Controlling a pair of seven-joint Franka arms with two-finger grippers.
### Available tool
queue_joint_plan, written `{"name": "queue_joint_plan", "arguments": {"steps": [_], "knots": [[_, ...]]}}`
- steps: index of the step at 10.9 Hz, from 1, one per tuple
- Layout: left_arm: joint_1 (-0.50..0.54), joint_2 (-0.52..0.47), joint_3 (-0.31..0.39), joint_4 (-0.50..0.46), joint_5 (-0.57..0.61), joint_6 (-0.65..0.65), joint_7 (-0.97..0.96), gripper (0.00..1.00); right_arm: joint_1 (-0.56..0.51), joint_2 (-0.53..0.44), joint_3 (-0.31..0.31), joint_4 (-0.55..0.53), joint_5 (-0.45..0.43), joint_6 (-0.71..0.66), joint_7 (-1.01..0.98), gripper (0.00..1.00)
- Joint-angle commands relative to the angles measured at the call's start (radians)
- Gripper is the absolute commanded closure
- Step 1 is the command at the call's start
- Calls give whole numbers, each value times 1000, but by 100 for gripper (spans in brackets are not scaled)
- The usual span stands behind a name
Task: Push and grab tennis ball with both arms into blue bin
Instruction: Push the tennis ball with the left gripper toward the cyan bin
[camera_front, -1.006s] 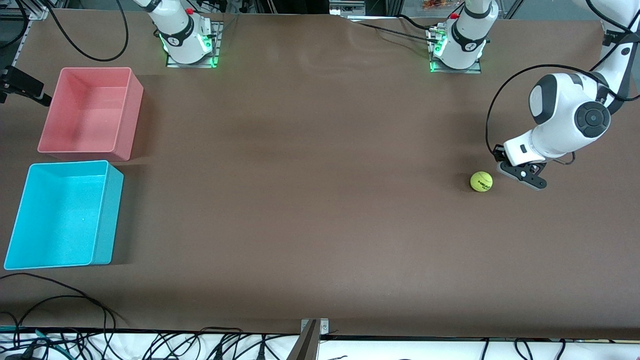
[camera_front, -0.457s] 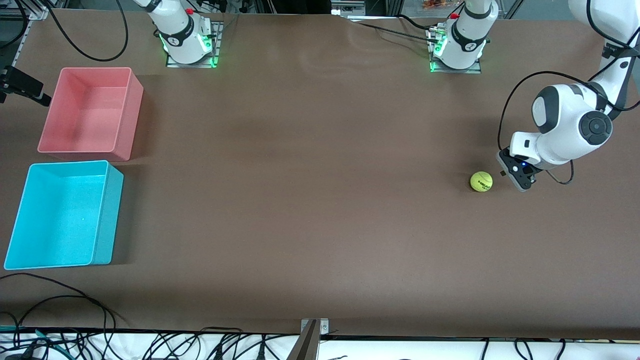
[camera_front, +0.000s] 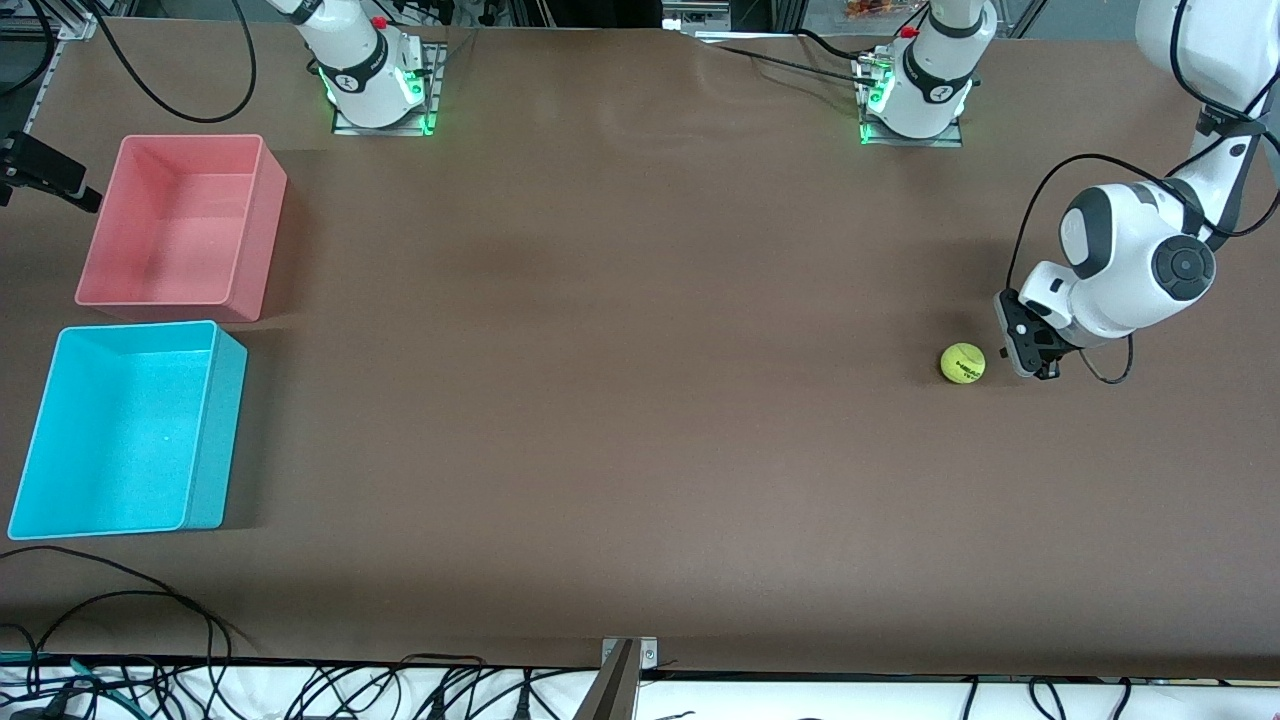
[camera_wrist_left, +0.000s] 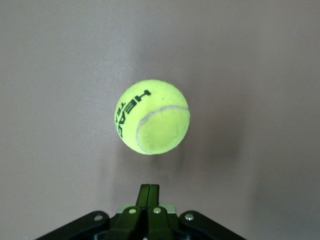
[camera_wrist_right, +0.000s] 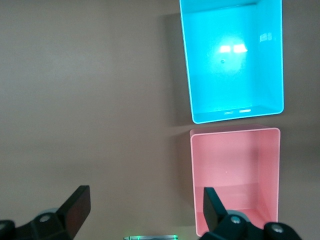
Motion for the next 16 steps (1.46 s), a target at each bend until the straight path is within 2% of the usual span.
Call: {"name": "queue_joint_plan", "arguments": {"steps": [1, 5, 10, 14, 16], "knots": [[37, 50, -6, 12, -11, 69, 171, 100, -2, -4, -7, 18, 21, -17, -5, 0], [36, 107, -7, 35, -46, 81, 182, 100, -2, -4, -6, 18, 21, -13, -5, 0], [25, 124, -12, 43, -57, 83, 181, 100, -2, -5, -6, 18, 20, -9, 4, 0], [5, 149, -12, 66, -80, 84, 178, 100, -2, -5, -4, 27, 51, -9, 8, 0], [-3, 156, -12, 66, -91, 84, 172, 100, -2, -5, -22, 33, 57, -20, -2, 0]]}}
